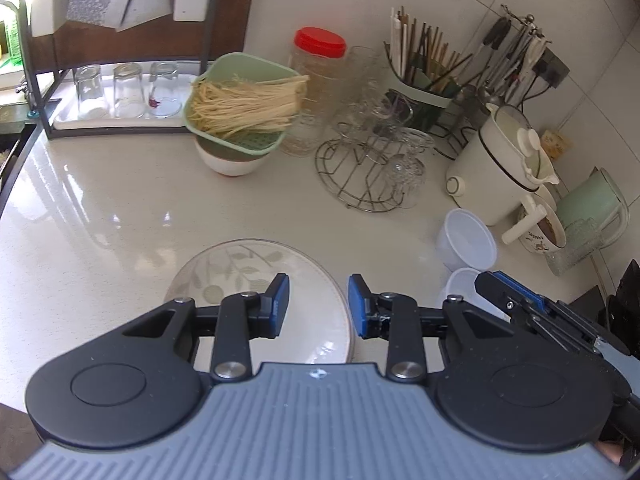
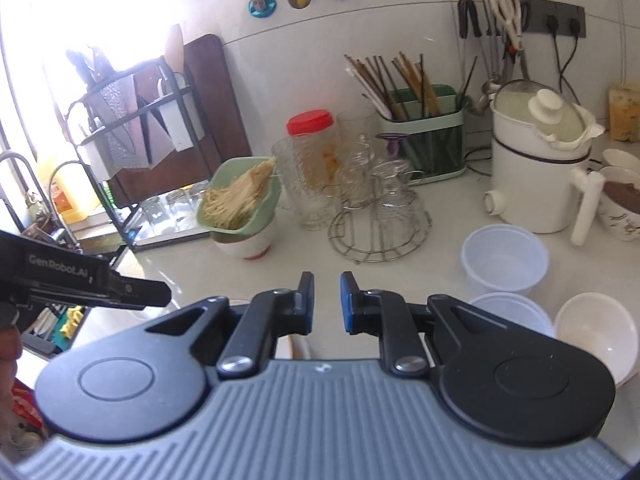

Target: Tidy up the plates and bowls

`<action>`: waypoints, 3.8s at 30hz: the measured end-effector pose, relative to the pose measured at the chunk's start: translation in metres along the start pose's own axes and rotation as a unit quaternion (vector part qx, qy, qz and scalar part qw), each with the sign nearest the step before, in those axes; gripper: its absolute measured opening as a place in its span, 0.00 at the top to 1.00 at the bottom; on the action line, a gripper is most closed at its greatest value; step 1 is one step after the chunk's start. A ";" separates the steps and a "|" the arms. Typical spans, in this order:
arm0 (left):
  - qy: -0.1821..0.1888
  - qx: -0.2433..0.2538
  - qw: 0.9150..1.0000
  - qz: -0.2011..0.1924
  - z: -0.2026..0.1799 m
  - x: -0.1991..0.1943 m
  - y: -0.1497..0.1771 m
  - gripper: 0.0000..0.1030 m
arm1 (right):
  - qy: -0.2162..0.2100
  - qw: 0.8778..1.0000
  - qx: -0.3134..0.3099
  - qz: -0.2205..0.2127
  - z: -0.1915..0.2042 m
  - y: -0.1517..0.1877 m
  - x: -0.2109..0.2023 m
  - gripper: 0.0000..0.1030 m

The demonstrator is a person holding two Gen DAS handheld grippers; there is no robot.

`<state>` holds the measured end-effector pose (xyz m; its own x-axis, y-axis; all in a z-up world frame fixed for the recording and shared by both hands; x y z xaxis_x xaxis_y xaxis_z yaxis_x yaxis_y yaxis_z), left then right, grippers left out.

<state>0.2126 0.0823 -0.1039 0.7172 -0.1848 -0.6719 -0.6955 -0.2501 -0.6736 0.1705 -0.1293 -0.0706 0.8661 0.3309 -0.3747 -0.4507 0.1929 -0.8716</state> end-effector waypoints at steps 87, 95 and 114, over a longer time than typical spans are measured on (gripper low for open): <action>0.049 0.051 0.987 0.142 -0.056 0.168 0.034 0.87 | 0.070 0.980 0.141 0.124 -0.092 0.078 0.064 0.78; 0.048 0.060 0.990 0.118 -0.058 0.155 0.025 0.69 | 0.074 0.984 0.128 0.104 -0.091 0.068 0.054 0.57; 0.081 0.107 0.990 0.033 -0.094 0.062 -0.011 0.69 | 0.041 0.997 0.058 0.024 -0.060 0.002 -0.009 0.57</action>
<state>0.2686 -0.0159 -0.1095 0.6561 -0.3480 -0.6696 -0.7214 -0.0285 -0.6920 0.1744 -0.1877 -0.0882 0.8557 0.2667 -0.4436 -0.5097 0.2853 -0.8117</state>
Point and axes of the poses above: each gripper's, at about its wrist camera, not at the fingertips, and x roughly the way its jaws point, z to its left, y to its underside, the point moved 4 cm from there along x, roughly the way its jaws point, and after that the axes turned 8 degrees about -z, right-handed, at the moved point
